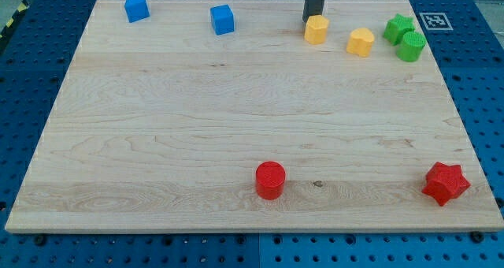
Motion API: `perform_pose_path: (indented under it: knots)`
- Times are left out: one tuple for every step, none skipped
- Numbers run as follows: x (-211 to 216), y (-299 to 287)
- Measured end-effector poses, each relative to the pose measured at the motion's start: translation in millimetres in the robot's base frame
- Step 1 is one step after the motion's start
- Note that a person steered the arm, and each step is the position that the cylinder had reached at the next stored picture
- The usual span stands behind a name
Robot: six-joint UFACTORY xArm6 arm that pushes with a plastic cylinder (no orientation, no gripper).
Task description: Move the yellow hexagon towards the bottom left
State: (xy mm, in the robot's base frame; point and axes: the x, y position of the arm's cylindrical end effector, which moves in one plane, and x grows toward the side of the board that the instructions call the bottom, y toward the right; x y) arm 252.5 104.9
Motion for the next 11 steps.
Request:
perform_pose_path:
  knots:
    - [-1.3, 24.2]
    - [11.0, 38.7]
    - [12.4, 23.8]
    - [18.7, -1.9]
    - [49.3, -17.3]
    - [78.7, -37.1]
    - [101.3, -64.5]
    - [127.7, -90.9]
    - [160.1, -119.0]
    - [183.4, -144.3]
    - [198.3, -174.3]
